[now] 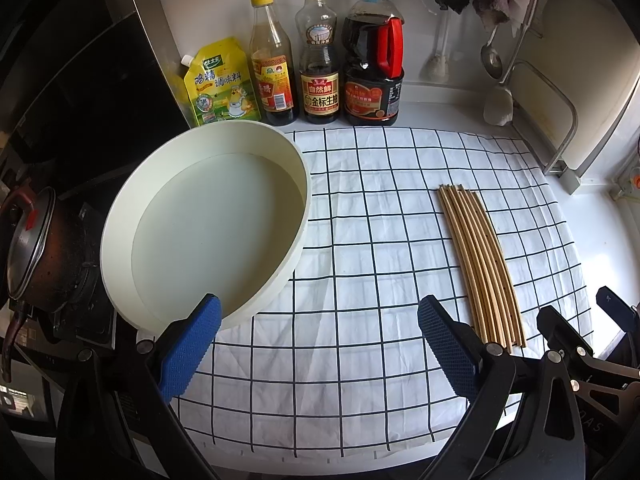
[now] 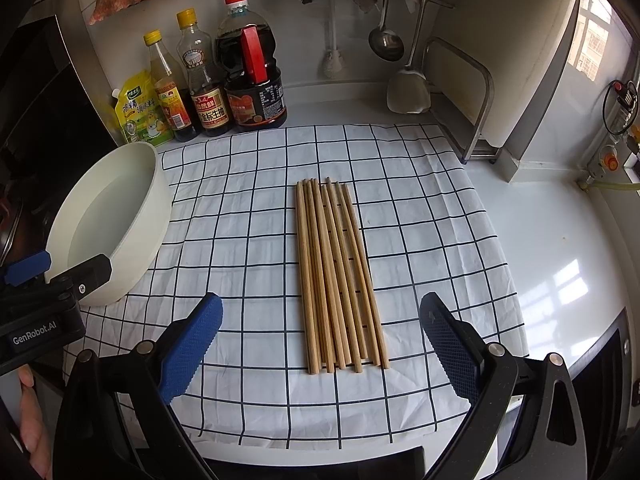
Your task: Organize utensils
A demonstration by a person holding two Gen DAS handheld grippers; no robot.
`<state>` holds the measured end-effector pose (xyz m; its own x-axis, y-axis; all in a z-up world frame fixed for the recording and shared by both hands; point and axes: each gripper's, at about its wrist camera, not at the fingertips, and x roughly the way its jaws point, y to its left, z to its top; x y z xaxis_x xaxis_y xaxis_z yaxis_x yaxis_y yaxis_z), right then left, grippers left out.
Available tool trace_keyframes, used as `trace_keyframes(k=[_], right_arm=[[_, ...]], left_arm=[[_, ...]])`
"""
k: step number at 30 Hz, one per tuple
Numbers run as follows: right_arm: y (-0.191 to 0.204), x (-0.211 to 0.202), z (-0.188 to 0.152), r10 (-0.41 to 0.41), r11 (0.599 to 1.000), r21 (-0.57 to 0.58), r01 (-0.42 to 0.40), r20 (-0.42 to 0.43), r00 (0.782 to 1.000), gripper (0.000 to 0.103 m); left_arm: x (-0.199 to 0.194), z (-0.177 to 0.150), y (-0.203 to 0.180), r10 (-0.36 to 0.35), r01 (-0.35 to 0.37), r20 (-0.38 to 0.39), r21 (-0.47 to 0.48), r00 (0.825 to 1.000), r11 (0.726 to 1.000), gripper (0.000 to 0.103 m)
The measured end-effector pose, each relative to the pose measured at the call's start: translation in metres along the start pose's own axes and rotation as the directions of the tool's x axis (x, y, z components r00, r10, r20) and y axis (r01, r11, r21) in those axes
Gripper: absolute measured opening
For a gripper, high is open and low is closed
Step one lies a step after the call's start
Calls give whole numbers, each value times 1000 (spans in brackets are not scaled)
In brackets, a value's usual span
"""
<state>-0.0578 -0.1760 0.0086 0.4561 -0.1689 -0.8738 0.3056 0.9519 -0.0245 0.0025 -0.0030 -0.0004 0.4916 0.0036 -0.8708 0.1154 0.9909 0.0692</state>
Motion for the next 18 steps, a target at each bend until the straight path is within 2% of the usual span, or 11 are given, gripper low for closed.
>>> trace_keyframes(k=[18], right_arm=[[1,0,-1,1,1000,1,-1,2,1000,94]], left_arm=[[0,0,1,0,0,0,1,1000,1000,97]])
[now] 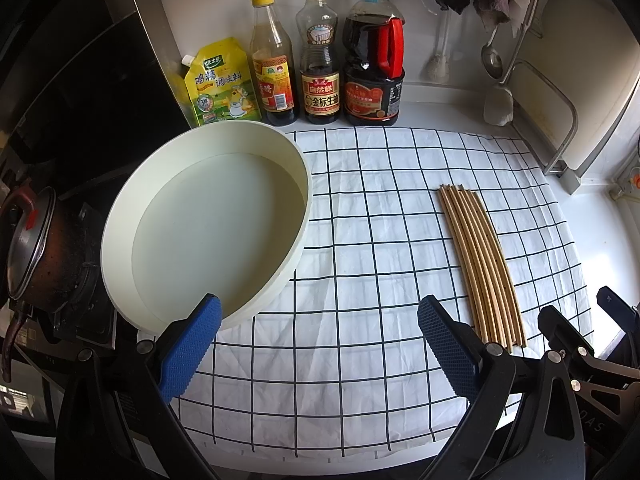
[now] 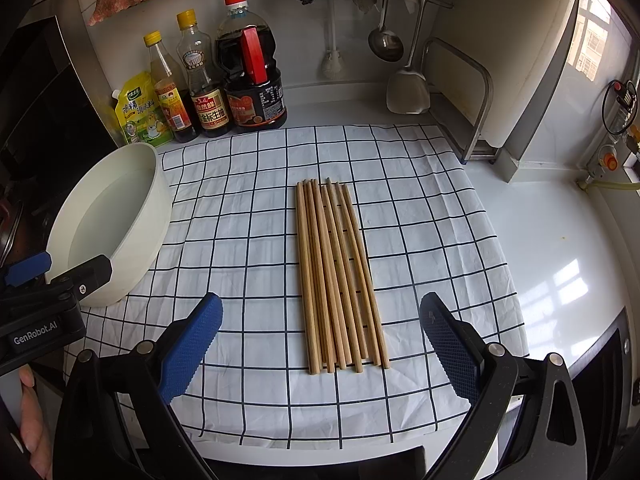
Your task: Organize utensils
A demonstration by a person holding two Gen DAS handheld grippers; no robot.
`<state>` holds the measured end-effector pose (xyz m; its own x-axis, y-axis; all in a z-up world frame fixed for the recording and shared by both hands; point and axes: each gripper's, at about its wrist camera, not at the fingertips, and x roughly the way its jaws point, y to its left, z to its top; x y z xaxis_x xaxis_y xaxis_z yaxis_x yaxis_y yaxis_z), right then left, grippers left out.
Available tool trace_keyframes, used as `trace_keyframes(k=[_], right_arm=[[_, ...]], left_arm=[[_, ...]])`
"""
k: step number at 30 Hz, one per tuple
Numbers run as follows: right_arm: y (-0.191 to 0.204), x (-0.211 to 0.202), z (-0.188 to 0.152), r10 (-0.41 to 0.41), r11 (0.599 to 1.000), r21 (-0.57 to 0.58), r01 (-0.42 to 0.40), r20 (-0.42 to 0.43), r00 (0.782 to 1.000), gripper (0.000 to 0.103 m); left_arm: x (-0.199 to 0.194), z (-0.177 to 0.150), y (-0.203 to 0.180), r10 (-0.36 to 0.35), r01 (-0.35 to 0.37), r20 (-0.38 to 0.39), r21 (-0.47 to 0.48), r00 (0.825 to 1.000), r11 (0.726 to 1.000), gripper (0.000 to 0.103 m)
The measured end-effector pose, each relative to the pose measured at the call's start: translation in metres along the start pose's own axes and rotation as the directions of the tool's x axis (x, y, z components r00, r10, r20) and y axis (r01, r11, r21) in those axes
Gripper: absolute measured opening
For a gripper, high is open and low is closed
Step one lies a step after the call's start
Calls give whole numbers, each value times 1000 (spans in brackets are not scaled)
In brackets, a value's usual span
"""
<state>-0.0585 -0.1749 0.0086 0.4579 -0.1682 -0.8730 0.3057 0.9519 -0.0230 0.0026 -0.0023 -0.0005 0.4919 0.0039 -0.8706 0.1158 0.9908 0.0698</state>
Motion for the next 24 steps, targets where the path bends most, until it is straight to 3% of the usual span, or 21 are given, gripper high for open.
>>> trace_keyframes(k=[15,24], right_arm=[[-5,2,0,15,1000,3,-15,-5,1000,94],[-42,12,-8,33,998,62,-33,-3,999,94]], left_arm=[[4,-3,-1,-17,17,-14,-7,1000,1000,97],[23,-5,-29,-73,74,-37,21,997,997,97]])
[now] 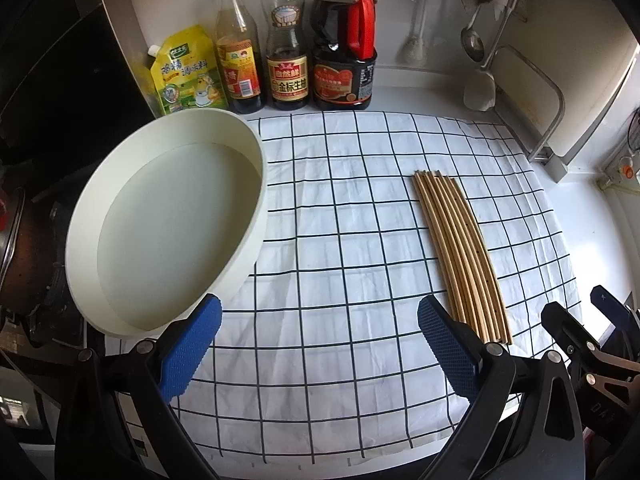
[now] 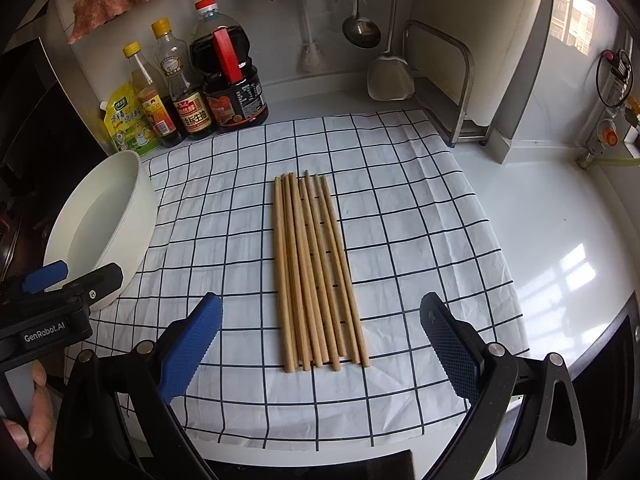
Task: Organize utensils
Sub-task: 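Grasp one wooden chopstick with the left tool while the right tool grasps another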
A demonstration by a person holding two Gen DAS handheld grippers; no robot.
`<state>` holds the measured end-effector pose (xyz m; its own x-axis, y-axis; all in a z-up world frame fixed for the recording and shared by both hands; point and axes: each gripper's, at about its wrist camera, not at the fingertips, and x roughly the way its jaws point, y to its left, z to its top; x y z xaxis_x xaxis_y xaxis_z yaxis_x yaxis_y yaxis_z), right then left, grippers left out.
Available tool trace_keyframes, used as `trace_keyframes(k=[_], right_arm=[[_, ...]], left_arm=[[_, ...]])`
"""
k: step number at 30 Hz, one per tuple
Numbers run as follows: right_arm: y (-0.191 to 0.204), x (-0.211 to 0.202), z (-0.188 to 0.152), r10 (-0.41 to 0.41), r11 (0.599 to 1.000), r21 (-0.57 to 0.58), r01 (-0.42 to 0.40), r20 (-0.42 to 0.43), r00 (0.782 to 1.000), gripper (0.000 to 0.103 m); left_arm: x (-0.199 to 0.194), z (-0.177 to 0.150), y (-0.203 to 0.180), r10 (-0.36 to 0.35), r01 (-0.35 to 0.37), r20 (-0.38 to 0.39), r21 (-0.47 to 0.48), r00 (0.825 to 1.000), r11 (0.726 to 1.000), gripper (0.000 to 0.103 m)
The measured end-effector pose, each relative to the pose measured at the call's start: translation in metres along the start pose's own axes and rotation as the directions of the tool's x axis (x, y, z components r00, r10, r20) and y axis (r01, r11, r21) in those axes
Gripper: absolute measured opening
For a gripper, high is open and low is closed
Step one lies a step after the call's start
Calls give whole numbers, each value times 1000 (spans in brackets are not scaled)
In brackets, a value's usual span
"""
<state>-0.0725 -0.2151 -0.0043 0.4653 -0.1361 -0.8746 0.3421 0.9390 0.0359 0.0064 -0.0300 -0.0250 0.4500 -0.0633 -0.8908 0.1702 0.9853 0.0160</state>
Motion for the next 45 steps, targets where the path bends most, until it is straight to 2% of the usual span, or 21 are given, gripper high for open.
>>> trace_keyframes(k=[7,14,25,33,40,45], right_arm=[[-36,12,3,3,999,36,-3,11,1000,94],[-58,26,7,14,999,48,-15,23,1000,94],[-77,52,19,26,999,41,-28,38,999,94],[-82,66,25,49,998,35,-50,43,998,94],[-88,72,28,69,997,26,-71,66,995,94],[-90,85,28,67,998,17,-68,50,997,94]], left_arm=[[23,6,-24,-38,39,-34,30,999,999,97],[45,15,-40,-74,75,-44,16,996,997,97],[64,25,-47,-56,56,-3,0,998,998,97],[78,24,-49,-51,51,-16,-23,999,998,97],[86,24,-51,-19,18,-16,-44,1000,999,97],[95,22,-55,-13,11,-23,-53,1000,999,97]])
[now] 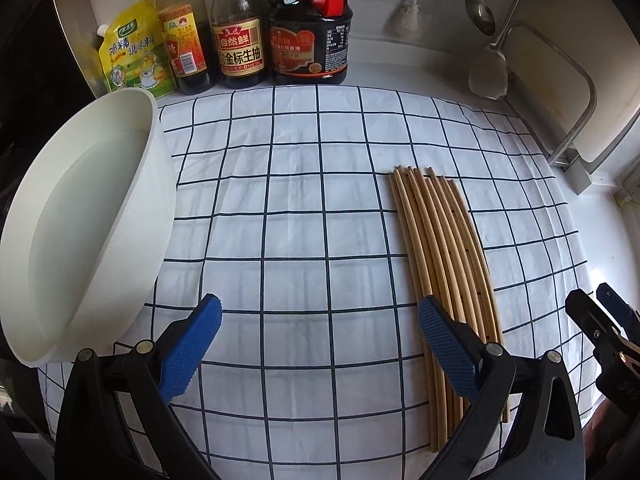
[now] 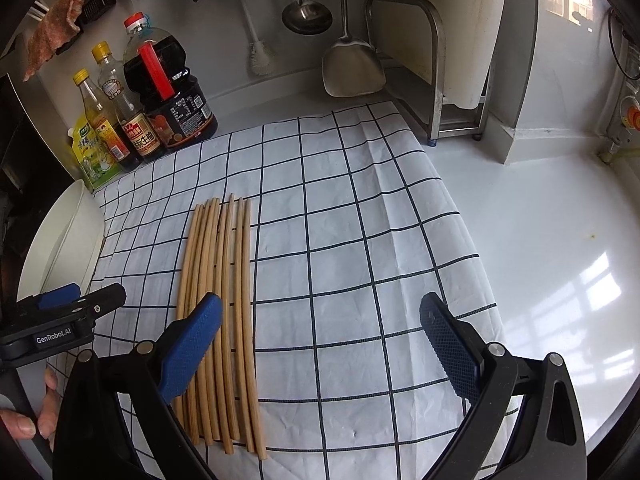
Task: Organize utensils
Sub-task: 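Grasp one wooden chopstick with the left tool while the right tool grasps another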
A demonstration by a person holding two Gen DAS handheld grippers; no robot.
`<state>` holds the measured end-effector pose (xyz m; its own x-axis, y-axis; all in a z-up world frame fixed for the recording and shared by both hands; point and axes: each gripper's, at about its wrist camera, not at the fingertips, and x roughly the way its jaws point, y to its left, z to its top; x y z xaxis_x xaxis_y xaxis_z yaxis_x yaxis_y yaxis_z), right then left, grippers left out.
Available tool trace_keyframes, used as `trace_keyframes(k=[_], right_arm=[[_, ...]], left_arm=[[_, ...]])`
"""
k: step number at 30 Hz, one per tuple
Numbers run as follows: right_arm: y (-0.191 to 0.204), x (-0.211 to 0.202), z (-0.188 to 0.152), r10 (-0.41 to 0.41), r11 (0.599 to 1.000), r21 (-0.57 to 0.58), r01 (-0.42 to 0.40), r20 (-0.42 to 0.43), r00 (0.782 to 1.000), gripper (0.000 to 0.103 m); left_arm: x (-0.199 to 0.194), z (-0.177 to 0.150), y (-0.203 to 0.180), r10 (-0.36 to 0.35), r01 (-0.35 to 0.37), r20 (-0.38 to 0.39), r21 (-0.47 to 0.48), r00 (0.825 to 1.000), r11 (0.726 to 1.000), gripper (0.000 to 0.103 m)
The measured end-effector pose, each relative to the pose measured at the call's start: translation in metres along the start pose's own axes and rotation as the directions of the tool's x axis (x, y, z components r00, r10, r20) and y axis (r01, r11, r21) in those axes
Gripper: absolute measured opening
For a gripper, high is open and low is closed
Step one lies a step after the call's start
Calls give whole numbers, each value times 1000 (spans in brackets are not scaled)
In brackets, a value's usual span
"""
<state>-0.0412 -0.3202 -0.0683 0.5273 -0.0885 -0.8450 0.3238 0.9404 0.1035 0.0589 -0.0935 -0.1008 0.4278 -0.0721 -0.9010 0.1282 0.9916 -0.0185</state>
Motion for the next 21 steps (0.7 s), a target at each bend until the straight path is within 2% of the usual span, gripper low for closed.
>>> trace_keyframes(k=[11,21], right_arm=[[9,31,0,-4,998,-71,-2,-90,996,94],[21,56,-6,-50,990,-138,30,-148,988,94]], left_arm=[[18,-4,-12,4,-4,-28,18,1000,1000,97],[22,-8,-7,10,-9,-33,10,999,1000,97]])
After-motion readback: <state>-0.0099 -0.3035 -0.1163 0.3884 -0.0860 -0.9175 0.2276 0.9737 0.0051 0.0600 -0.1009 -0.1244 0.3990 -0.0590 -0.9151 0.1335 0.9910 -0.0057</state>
